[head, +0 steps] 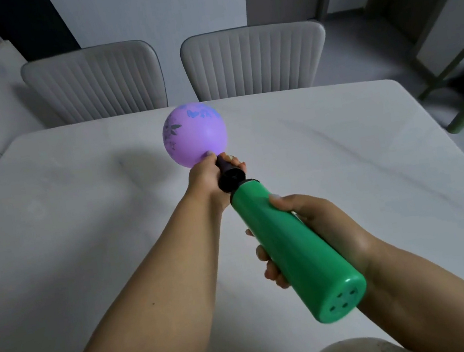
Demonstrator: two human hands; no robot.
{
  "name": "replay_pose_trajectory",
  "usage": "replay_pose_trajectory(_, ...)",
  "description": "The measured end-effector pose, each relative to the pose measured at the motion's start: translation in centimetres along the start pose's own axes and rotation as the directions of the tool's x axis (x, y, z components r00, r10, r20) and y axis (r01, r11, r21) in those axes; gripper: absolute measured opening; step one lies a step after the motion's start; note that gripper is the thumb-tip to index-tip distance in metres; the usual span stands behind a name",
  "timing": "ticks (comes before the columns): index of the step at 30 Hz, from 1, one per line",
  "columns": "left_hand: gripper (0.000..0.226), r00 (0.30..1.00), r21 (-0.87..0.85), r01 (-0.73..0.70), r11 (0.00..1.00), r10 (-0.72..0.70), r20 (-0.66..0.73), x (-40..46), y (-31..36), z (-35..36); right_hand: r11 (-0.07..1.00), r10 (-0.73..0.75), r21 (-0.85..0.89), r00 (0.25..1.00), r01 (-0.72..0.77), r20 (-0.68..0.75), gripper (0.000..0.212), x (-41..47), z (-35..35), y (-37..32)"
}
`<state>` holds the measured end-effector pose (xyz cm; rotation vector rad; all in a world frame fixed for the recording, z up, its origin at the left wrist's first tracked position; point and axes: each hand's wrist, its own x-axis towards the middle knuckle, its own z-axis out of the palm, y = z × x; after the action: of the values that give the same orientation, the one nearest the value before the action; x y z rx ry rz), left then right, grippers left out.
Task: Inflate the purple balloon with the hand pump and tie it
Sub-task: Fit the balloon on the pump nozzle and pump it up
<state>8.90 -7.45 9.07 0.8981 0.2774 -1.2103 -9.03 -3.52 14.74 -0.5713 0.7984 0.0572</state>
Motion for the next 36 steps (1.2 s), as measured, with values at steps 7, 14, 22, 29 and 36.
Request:
replay_pose_trajectory(7, 0.043, 1.0, 0.028, -0.002, 1.0, 0.002, -0.02, 0.1, -0.7, -0.4, 0.999, -0.012, 0.03, 0.997, 0.015, -0.076, 0.047, 2.4, 0.6, -1.7)
replay_pose_trajectory(14, 0.043, 0.998, -0.012, 0.013, 1.0, -0.014, -0.065, 1.4, 0.2, -0.8, 0.999, 0.038, 0.017, 0.999, -0.038, -0.01, 0.05, 0.7, -0.3, -0.4)
replay_pose_trajectory(22, 0.046, 0.999, 0.038, -0.003, 0.999, 0.005, -0.05, 1.7, -0.6, -0.9, 1.0, -0.016, -0.018, 0.996, 0.015, -0.091, 0.047, 2.8, 0.1, -1.3)
replay_pose_trajectory(29, 0.042, 0.997, 0.007, -0.005, 1.0, 0.005, -0.072, 1.9, -0.5, -0.6, 1.0, 0.022, -0.009, 0.999, -0.023, -0.037, 0.047, 1.2, -0.5, -0.6)
replay_pose_trajectory(36, 0.045, 0.999, 0.055, -0.001, 0.998, 0.003, -0.037, 1.8, -0.7, -0.3, 0.999, -0.033, -0.006, 0.995, 0.032, -0.092, 0.048, 2.5, 0.0, -2.0)
